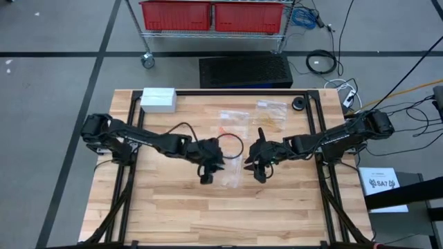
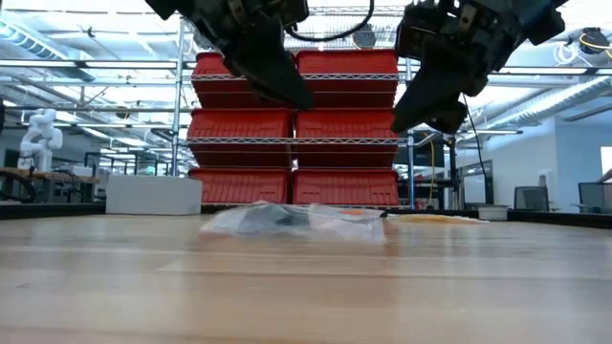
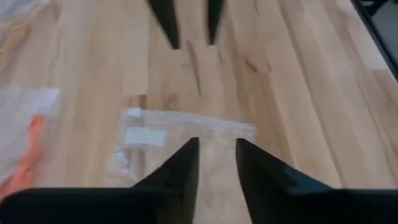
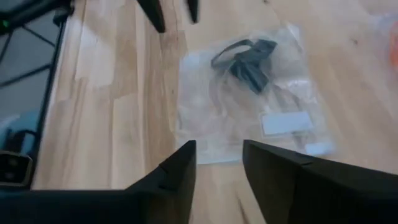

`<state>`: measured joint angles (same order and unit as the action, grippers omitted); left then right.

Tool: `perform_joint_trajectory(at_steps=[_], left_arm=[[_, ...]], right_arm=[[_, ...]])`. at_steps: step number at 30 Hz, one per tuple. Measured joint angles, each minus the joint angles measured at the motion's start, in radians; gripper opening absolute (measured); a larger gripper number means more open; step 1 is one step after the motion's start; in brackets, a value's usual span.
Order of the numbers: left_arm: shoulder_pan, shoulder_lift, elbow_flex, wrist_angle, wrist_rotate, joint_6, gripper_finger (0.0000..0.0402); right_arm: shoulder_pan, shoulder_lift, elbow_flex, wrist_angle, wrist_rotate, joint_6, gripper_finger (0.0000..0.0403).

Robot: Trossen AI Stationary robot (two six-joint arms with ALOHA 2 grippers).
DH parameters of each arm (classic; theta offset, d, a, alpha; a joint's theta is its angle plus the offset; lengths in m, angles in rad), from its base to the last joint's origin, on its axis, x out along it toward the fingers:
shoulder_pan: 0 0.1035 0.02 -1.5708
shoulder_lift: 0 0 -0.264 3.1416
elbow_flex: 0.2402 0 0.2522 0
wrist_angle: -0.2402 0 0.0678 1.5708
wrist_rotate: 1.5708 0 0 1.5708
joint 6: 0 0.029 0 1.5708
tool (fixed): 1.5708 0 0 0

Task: Sort rubber bands
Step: Close the left zip lock bag

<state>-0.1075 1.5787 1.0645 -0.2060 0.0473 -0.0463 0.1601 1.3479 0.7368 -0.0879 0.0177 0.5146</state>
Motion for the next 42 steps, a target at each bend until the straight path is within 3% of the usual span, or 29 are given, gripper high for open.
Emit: perform_joint_trajectory(at_steps=[3, 6, 12, 15, 20, 28, 34, 37, 42], left_arm=[[0.029, -0.001, 0.000, -0.012, -0.002, 0.000, 0.0136], [0.061, -0.001, 0.000, -0.063, -0.051, 0.001, 0.0120], [0.172, 0.018, -0.084, -0.075, -0.042, 0.029, 0.0016], [0.218, 0.068, -0.138, -0.013, 0.038, 0.028, 0.0011], [0.218, 0.140, -0.145, 0.016, 0.123, 0.017, 0.0006], [0.147, 0.143, -0.194, -0.010, 0.169, -0.185, 0.0003], [0.052, 0.111, -0.325, 0.260, 0.176, -0.403, 0.0002], [0.038, 0.071, -0.367, 0.370, 0.105, -0.463, 0.0001], [0.053, 0.004, -0.389, 0.374, 0.002, -0.461, 0.0001]], right_arm=[[0.006, 0.008, 0.000, 0.010, 0.026, 0.041, 0.0166], [0.006, 0.044, 0.001, 0.039, 0.095, 0.099, 0.0170], [0.031, 0.158, 0.001, 0.061, 0.203, 0.334, 0.0102], [0.053, 0.201, 0.001, 0.056, 0.223, 0.456, 0.0081], [0.066, 0.275, 0.001, 0.070, 0.238, 0.587, 0.0090], [0.016, 0.357, 0.001, 0.122, 0.243, 0.568, 0.0096], [-0.049, 0.291, 0.000, 0.122, 0.199, 0.402, 0.0101], [-0.063, 0.266, 0.000, 0.131, 0.111, 0.378, 0.0116], [-0.029, 0.271, 0.001, 0.131, 0.061, 0.437, 0.0167]])
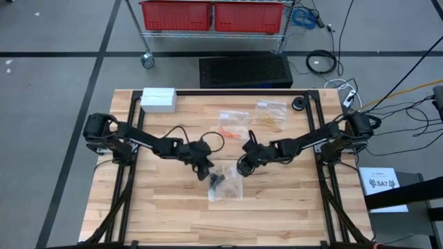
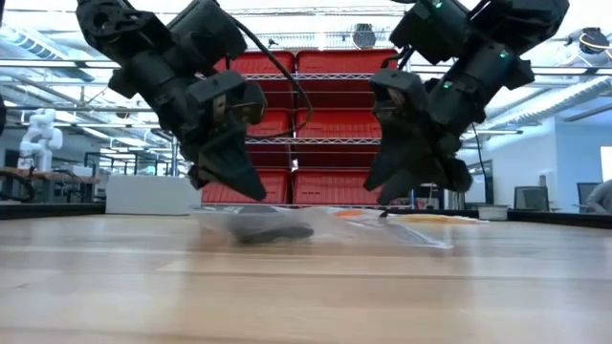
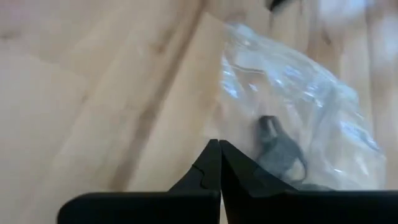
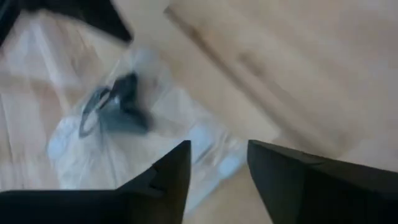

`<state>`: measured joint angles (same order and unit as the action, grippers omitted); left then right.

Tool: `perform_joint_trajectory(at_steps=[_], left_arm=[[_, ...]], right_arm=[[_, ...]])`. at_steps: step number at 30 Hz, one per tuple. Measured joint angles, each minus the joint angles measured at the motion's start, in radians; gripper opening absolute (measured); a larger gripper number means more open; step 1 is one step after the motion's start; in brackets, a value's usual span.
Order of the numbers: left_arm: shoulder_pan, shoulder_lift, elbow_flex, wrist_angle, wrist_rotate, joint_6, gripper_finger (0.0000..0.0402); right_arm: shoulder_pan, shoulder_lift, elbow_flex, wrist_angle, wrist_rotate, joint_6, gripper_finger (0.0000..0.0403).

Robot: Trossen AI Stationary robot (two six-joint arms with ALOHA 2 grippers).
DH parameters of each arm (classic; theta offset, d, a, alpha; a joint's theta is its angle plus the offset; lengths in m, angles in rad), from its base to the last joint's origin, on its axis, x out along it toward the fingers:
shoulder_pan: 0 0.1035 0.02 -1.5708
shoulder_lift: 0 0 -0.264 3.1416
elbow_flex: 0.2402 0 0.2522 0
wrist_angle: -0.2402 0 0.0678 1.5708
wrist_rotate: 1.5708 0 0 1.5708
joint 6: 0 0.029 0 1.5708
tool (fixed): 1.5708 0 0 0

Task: Sort rubber bands
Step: Close the left zip lock bag

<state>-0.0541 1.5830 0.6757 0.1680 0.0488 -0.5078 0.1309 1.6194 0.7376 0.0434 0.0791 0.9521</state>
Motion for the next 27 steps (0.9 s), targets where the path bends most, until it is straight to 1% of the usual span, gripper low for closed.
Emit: perform_joint_trajectory(at_steps=[2, 6, 9, 11, 13, 15, 18, 21, 22, 23, 26, 27], left_arm=[[0.012, -0.026, -0.001, 0.007, -0.009, 0.018, 0.0001], [0.042, -0.056, -0.001, 0.007, -0.022, 0.047, 0.0001], [0.065, -0.066, -0.002, 0.017, -0.024, 0.066, 0.0001], [0.079, -0.070, -0.002, 0.015, -0.025, 0.077, 0.0001], [0.093, -0.072, -0.002, 0.033, -0.025, 0.081, 0.0000], [0.102, -0.080, -0.002, 0.037, -0.026, 0.097, 0.0000], [0.119, -0.085, -0.004, 0.055, -0.026, 0.104, 0.0000], [0.147, -0.088, -0.029, 0.133, 0.007, 0.104, 0.0000], [0.159, -0.089, -0.041, 0.161, 0.023, 0.101, 0.0000], [0.170, -0.090, -0.052, 0.179, 0.040, 0.098, 0.0000], [0.195, -0.091, -0.077, 0.253, 0.090, 0.097, 0.0000], [0.205, -0.092, -0.085, 0.281, 0.111, 0.095, 0.0000]], right_arm=[[0.025, 0.011, -0.001, -0.024, 0.007, 0.053, 0.0192], [0.084, 0.047, -0.001, -0.003, 0.026, 0.181, 0.0231], [0.128, 0.079, 0.003, 0.003, 0.109, 0.263, 0.0240], [0.144, 0.102, 0.004, 0.016, 0.161, 0.295, 0.0233], [0.152, 0.125, 0.004, 0.036, 0.197, 0.310, 0.0214], [0.158, 0.147, 0.004, 0.069, 0.228, 0.312, 0.0181], [0.160, 0.175, 0.028, 0.069, 0.252, 0.256, 0.0110], [0.154, 0.199, 0.063, 0.054, 0.253, 0.180, 0.0032], [0.149, 0.203, 0.072, 0.048, 0.255, 0.153, 0.0017], [0.146, 0.205, 0.078, 0.044, 0.257, 0.124, 0.0010], [0.118, 0.196, 0.090, 0.031, 0.248, 0.023, 0.0013], [0.106, 0.189, 0.091, 0.020, 0.260, -0.017, 0.0013]])
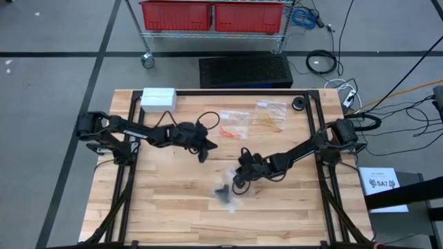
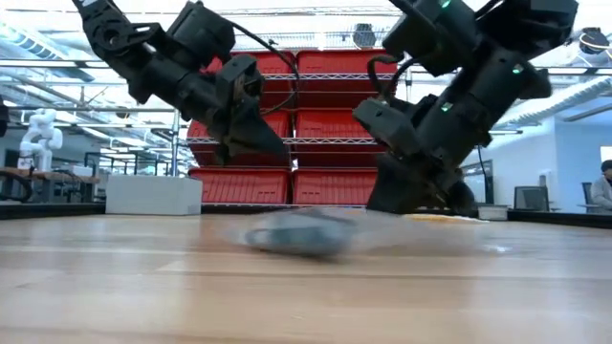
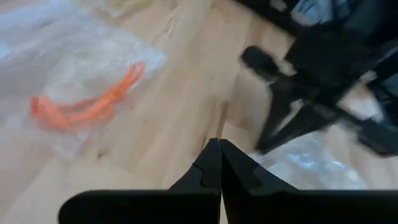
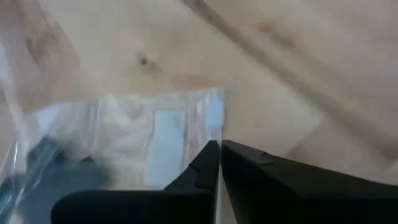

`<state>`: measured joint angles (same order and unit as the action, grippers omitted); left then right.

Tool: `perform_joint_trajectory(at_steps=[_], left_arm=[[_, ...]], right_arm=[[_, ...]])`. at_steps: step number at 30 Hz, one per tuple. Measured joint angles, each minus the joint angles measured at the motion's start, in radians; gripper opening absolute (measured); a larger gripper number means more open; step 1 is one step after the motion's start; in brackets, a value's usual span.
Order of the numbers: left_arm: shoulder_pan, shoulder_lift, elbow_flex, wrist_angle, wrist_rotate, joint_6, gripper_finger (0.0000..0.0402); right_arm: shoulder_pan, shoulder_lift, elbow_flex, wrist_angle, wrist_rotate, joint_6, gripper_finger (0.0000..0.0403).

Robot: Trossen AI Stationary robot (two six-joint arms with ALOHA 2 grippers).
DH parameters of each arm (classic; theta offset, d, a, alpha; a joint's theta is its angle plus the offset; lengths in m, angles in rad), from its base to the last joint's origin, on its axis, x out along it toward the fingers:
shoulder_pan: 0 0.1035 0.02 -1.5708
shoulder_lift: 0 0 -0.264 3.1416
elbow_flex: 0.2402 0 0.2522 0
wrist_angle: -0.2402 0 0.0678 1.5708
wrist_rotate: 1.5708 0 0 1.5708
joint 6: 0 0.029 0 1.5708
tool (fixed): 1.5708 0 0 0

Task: Sort rubber bands
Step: Close the left zip lock bag

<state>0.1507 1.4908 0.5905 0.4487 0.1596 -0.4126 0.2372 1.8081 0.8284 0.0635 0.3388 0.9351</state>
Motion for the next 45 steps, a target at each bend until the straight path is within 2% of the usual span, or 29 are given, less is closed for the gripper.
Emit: perform_joint_trajectory(at_steps=[9, 17, 23, 27, 30, 45], left_arm=[[0.064, -0.005, -0.026, 0.181, 0.243, 0.003, 0.0009], [0.072, -0.005, -0.026, 0.222, 0.296, 0.034, 0.0074], [0.064, -0.005, -0.024, 0.279, 0.298, 0.037, 0.0139], [0.059, -0.005, -0.010, 0.279, 0.273, 0.060, 0.0164], [0.053, -0.005, -0.006, 0.272, 0.209, 0.108, 0.0168], [0.030, -0.005, 0.014, 0.272, 0.178, 0.139, 0.0169]], right_arm=[[-0.081, -0.181, 0.079, -0.150, 0.057, -0.438, 0.0002], [-0.087, -0.302, 0.216, -0.337, 0.115, -0.661, 0.0000], [-0.088, -0.305, 0.269, -0.387, 0.133, -0.719, 0.0000], [-0.088, -0.305, 0.274, -0.383, 0.132, -0.735, 0.0000], [-0.088, -0.305, 0.274, -0.381, 0.132, -0.738, 0.0000], [-0.088, -0.305, 0.274, -0.350, 0.125, -0.764, 0.0000]])
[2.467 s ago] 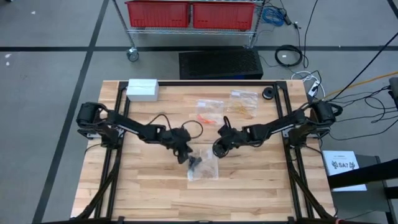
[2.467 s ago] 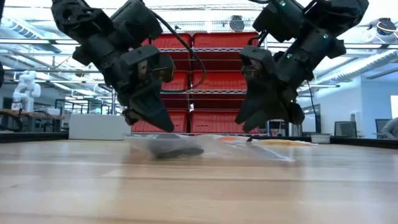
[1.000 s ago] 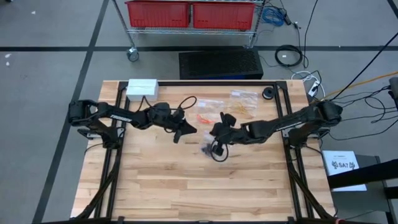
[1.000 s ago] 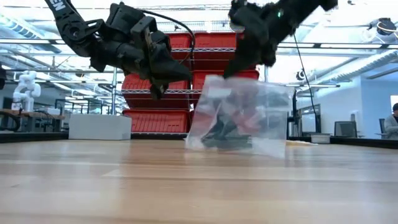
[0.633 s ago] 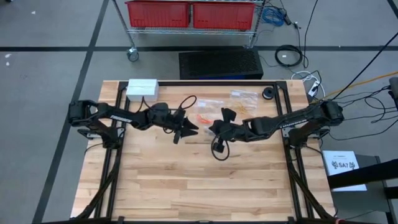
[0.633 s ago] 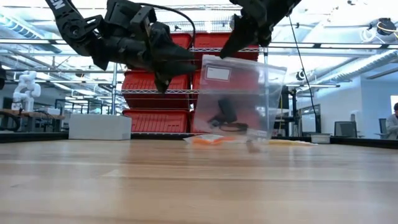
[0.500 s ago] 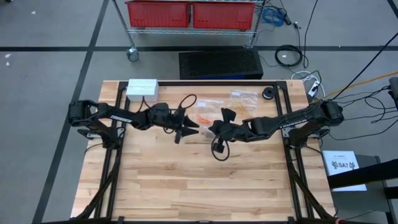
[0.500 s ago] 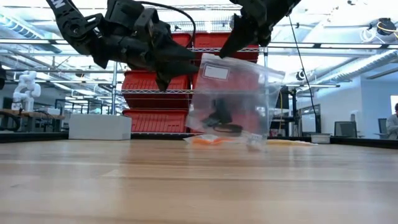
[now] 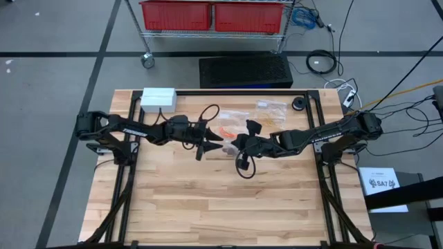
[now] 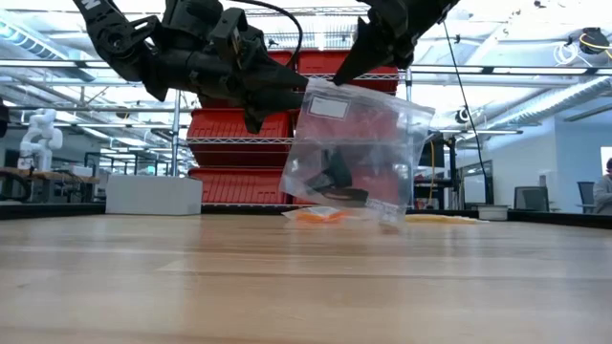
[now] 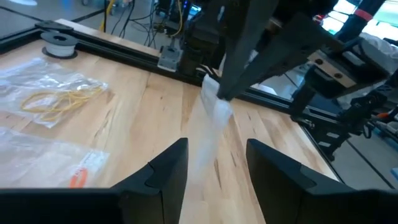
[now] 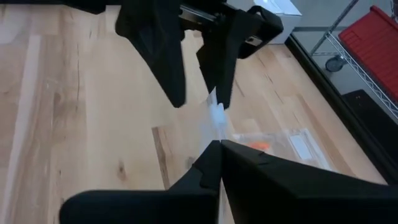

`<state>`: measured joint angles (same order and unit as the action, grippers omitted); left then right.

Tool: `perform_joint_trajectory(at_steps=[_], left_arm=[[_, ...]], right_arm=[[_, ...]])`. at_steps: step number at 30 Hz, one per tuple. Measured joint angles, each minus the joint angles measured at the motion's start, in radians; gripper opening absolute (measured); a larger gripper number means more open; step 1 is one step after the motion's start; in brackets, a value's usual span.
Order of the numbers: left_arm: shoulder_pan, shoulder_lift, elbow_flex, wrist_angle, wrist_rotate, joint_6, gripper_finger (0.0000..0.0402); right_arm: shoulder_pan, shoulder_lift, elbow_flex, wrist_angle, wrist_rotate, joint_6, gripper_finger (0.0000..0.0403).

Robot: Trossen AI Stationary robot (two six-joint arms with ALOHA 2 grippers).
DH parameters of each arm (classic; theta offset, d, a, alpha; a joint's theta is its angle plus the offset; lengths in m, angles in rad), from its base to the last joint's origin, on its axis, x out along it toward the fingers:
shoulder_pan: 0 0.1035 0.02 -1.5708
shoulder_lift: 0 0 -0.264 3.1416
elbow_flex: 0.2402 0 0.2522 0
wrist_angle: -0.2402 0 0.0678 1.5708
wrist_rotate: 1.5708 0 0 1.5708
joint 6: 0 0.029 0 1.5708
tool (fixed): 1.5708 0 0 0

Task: Sort rubber bands
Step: Close the left zip lock bag

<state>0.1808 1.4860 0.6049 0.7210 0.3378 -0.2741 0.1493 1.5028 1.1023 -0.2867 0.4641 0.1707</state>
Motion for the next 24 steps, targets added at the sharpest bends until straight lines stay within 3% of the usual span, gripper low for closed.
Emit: perform_joint_trajectory(at_steps=[7, 12, 18, 24], left_arm=[[0.000, 0.000, 0.018, -0.007, -0.001, 0.001, 0.0155], [0.000, 0.000, 0.018, -0.028, -0.002, 0.021, 0.0107], [-0.001, 0.000, 0.018, -0.021, -0.002, 0.057, 0.0019], [-0.001, 0.000, 0.018, -0.019, -0.002, 0.080, 0.0004]], right_arm=[[0.000, 0.000, 0.000, 0.018, -0.025, -0.008, 0.0000], [0.000, 0.000, 0.000, 0.021, -0.025, -0.015, 0.0000], [0.000, -0.001, 0.000, 0.025, -0.039, -0.018, 0.0000], [-0.006, -0.026, 0.000, 0.028, -0.130, 0.040, 0.0009]])
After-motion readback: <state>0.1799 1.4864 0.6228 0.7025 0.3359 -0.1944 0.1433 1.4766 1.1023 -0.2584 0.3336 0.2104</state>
